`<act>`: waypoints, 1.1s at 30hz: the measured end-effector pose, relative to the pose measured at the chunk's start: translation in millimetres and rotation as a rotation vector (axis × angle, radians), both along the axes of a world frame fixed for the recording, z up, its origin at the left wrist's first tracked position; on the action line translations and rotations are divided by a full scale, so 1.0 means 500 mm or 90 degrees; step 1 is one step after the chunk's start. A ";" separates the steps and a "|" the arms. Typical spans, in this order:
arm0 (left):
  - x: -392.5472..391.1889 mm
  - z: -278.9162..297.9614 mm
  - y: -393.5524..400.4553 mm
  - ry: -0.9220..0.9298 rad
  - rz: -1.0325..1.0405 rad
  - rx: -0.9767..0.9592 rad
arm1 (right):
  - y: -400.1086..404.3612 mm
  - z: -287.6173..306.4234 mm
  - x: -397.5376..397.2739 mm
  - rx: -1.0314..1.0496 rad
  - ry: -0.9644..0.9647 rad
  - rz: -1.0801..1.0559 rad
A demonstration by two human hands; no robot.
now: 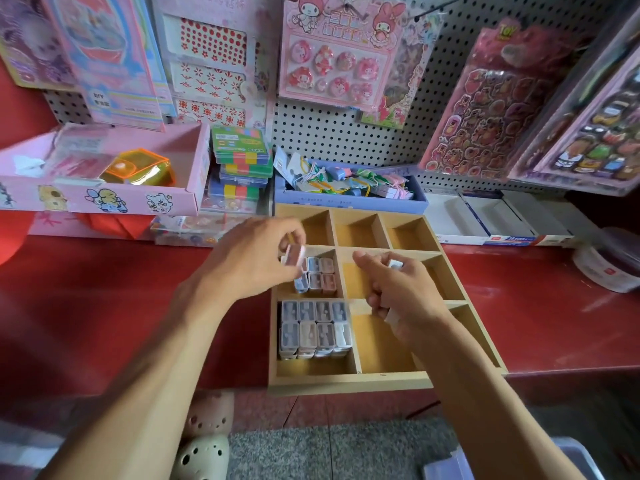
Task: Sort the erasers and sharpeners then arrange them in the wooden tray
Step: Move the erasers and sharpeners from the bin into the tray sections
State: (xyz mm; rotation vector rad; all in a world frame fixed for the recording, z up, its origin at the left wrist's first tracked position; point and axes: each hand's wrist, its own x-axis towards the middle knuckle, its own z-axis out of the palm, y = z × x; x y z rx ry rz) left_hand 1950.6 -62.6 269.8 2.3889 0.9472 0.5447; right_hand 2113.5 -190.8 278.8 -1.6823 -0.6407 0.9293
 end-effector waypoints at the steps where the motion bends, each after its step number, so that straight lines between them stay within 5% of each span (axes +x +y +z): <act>1: -0.006 -0.006 0.006 0.054 0.019 0.018 | -0.003 0.000 0.006 -0.024 0.020 -0.021; 9: 0.017 -0.045 0.010 0.167 0.016 0.016 | -0.025 -0.007 0.031 -0.009 0.255 -0.111; 22: 0.038 -0.056 0.011 0.268 0.056 0.093 | -0.038 -0.023 0.029 -0.047 0.115 -0.027; 29: 0.024 -0.048 0.019 0.213 0.070 -0.028 | -0.042 -0.025 0.031 -0.023 0.095 -0.042; 33: 0.022 -0.043 0.016 0.223 0.096 0.004 | -0.047 -0.031 0.033 -0.015 0.086 -0.031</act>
